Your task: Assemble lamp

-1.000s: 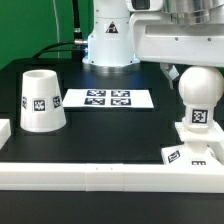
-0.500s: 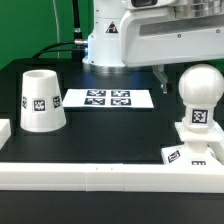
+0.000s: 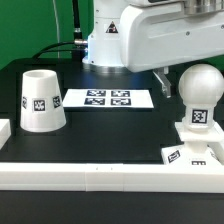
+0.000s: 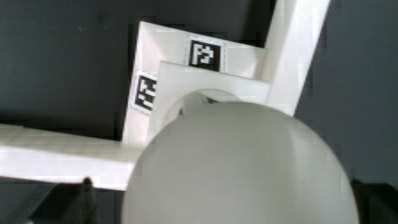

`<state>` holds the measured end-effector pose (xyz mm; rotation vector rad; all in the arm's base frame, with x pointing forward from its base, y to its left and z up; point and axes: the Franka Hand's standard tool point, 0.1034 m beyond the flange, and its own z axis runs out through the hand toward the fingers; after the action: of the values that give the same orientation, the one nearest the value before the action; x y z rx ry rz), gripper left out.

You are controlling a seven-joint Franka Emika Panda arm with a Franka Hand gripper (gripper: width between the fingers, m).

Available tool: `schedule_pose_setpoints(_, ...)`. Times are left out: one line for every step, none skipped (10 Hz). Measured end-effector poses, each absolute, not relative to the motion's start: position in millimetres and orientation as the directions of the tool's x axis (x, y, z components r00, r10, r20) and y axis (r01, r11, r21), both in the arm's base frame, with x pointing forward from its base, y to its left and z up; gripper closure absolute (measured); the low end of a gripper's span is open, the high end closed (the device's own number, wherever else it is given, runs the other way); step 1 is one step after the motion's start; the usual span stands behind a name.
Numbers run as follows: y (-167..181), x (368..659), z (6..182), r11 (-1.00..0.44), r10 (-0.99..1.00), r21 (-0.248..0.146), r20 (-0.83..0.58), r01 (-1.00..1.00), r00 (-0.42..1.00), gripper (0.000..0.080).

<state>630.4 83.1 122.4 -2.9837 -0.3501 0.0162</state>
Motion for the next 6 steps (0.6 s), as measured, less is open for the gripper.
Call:
schedule_pose_setpoints(82.5,630.3,122.0,-0.947,0.291,-0.136,0.013,0.29,0.957,0.01)
schedule_pose_setpoints(81.9,630.2,121.7,-0.93,0.342,-0.134,0.02,0.342,0.939,0.01)
schedule_pose_setpoints(82.0,630.1,121.5,-0.904,0.409,-0.127,0.027,0.409,0.912,0.01)
schedule_pose_setpoints(85.7,630.7,121.6,-0.864,0.49,-0.109,0.037,0.491,0.871,0.01)
schedule_pose_setpoints(90.0,632.5,121.6,-0.81,0.577,-0.088,0.056,0.579,0.815,0.01)
schedule_pose_setpoints(93.2,633.2,121.6,-0.759,0.645,-0.069,0.063,0.648,0.762,0.01)
